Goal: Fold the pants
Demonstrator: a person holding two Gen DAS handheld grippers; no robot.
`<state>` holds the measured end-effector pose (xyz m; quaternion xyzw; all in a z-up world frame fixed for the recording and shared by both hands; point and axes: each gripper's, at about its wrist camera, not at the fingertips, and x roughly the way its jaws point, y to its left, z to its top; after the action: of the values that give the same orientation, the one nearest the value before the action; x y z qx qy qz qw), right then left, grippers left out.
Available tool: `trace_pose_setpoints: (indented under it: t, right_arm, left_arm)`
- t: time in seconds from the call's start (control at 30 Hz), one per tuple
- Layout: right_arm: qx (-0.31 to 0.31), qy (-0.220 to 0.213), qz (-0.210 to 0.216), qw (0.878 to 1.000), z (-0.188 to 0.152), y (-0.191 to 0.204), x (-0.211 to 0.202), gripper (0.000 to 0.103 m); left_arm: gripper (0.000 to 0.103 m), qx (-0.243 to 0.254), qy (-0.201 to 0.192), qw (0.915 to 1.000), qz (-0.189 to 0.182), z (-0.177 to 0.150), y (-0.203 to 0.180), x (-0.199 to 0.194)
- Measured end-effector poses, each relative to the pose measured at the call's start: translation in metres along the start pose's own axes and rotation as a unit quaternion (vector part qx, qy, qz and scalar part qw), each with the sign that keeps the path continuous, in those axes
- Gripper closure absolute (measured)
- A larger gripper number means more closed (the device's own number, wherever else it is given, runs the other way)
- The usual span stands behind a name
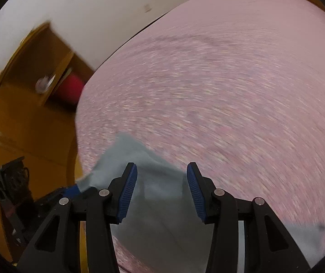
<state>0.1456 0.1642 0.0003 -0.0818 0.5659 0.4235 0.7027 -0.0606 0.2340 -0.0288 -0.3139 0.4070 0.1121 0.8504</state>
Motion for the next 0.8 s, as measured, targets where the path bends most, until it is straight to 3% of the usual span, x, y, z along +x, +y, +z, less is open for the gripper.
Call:
trace_pose_setpoints:
  t: [0.13, 0.17, 0.2, 0.27, 0.33, 0.43, 0.63, 0.8]
  right_arm:
    - [-0.04, 0.058, -0.017, 0.997, 0.014, 0.014, 0.035, 0.056]
    - [-0.051, 0.073, -0.019, 0.996, 0.017, 0.018, 0.044, 0.056]
    - [-0.057, 0.082, -0.017, 0.995, 0.014, 0.019, 0.046, 0.056]
    - [-0.065, 0.096, 0.006, 0.993, 0.011, 0.021, 0.05, 0.056]
    - [-0.08, 0.103, 0.036, 0.991, 0.008, 0.025, 0.05, 0.056]
    - [-0.118, 0.122, 0.05, 0.984, 0.001, 0.034, 0.051, 0.056]
    - [-0.189, 0.187, -0.003, 0.964, -0.01, 0.049, 0.076, 0.056]
    - [-0.206, 0.165, 0.022, 0.964, -0.001, 0.064, 0.075, 0.056]
  left_arm:
    - [0.067, -0.009, 0.006, 0.9997, -0.02, 0.005, 0.006, 0.006]
    - [0.071, -0.011, 0.01, 0.9996, -0.025, 0.004, 0.006, 0.009]
    - [0.082, -0.011, 0.011, 0.9995, -0.029, 0.004, 0.006, 0.011]
    - [0.087, -0.006, 0.011, 0.9991, -0.04, 0.001, 0.004, 0.013]
    - [0.088, 0.005, 0.011, 0.9986, -0.051, -0.002, 0.001, 0.01]
    - [0.089, 0.023, 0.016, 0.9982, -0.052, -0.012, -0.002, 0.008]
    - [0.09, 0.023, 0.034, 0.9982, -0.044, -0.026, -0.002, 0.014]
    - [0.09, 0.008, 0.04, 0.9981, -0.046, -0.027, 0.004, 0.016]
